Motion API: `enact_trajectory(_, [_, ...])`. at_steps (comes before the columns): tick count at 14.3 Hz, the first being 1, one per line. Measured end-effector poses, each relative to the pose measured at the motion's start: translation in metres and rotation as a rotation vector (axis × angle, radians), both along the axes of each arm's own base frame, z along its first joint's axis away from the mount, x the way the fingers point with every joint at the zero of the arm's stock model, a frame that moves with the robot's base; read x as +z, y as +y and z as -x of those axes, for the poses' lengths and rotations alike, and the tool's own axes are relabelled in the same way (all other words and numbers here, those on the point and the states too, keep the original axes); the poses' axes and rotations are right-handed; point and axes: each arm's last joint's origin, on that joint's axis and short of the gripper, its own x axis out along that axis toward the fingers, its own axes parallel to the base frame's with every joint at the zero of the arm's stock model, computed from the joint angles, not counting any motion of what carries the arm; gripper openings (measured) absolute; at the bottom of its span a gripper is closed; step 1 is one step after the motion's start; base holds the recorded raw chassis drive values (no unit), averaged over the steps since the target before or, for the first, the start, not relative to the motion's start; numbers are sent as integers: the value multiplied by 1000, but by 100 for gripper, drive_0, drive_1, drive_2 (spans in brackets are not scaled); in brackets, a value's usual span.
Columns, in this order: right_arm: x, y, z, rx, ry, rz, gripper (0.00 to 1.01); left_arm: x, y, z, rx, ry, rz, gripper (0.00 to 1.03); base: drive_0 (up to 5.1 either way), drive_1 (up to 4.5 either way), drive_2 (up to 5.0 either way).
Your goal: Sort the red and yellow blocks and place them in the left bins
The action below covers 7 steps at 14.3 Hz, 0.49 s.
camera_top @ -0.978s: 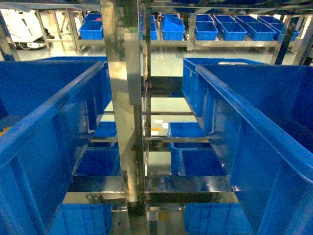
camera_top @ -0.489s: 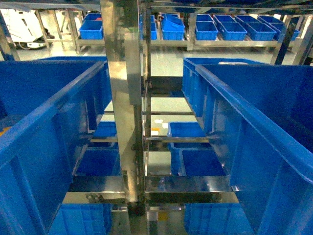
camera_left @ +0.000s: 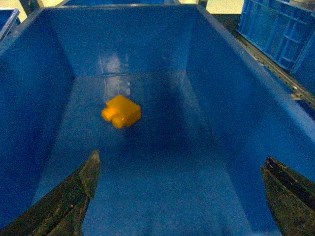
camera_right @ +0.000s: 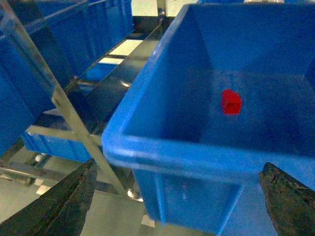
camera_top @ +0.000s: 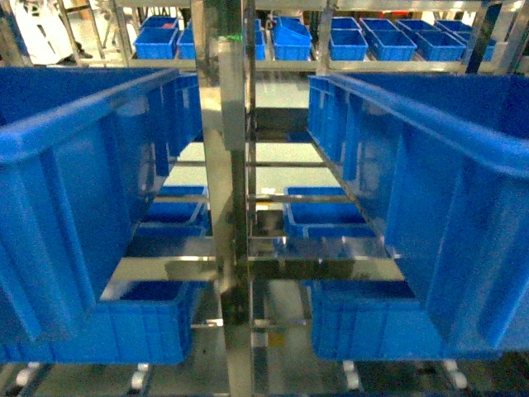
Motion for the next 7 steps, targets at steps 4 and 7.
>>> enact_trajectory(4, [-1, 0, 0, 0, 6, 1, 98, 4, 0, 2, 1, -28, -3, 98, -1, -310, 308])
enact_trajectory(7, [-1, 0, 0, 0, 5, 1, 98, 7, 0, 1, 0, -40, -9, 98, -1, -310, 308])
